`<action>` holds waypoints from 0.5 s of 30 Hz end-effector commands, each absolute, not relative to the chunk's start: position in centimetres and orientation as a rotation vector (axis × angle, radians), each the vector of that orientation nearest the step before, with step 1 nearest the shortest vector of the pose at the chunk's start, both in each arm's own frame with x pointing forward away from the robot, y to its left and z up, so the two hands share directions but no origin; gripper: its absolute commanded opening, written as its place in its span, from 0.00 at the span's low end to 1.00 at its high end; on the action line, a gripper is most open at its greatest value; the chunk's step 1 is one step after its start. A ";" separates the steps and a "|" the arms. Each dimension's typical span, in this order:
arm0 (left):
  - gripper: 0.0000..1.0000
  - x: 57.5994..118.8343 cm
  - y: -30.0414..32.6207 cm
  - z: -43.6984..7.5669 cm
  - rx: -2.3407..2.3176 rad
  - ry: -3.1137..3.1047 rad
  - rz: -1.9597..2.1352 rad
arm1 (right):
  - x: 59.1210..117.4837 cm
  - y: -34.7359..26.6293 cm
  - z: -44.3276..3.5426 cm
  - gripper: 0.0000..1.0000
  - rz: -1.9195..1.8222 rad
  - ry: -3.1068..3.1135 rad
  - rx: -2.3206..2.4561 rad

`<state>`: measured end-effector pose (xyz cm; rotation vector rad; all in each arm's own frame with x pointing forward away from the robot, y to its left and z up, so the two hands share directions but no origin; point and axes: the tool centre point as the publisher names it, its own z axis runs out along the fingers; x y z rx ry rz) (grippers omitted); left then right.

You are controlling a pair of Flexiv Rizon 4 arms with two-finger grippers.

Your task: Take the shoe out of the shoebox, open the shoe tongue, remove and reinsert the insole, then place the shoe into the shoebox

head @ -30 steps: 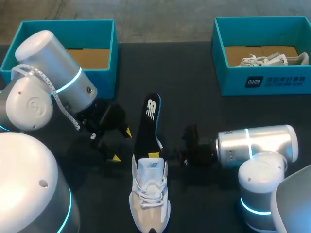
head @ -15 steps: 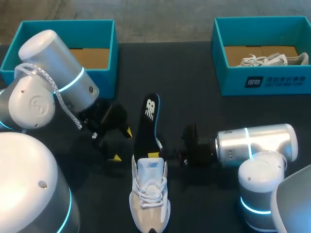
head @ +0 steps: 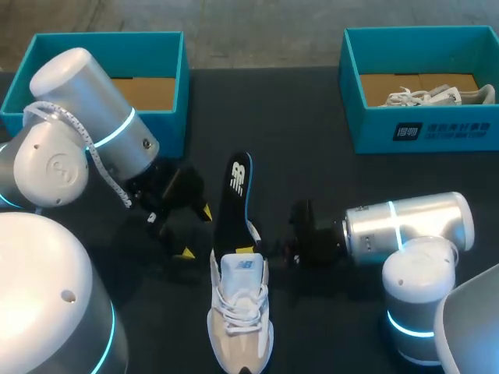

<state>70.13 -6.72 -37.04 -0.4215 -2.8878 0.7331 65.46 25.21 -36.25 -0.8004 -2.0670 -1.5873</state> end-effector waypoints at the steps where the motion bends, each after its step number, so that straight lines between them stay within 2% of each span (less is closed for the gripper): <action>1: 1.00 70.1 -6.7 -37.0 -0.421 -2.889 0.730 | 65.4 25.6 -36.8 0.00 -1.539 -2.083 -0.794; 9: 1.00 70.1 -6.7 -37.0 -0.421 -2.889 0.730 | 65.2 25.5 -36.9 0.00 -1.565 -2.063 -0.779; 13: 1.00 70.1 -6.7 -37.0 -0.421 -2.889 0.730 | 65.1 25.4 -36.6 0.27 -1.586 -2.057 -0.779; 15: 1.00 70.1 -6.7 -37.0 -0.421 -2.889 0.730 | 65.1 25.3 -36.4 0.29 -1.595 -2.057 -0.777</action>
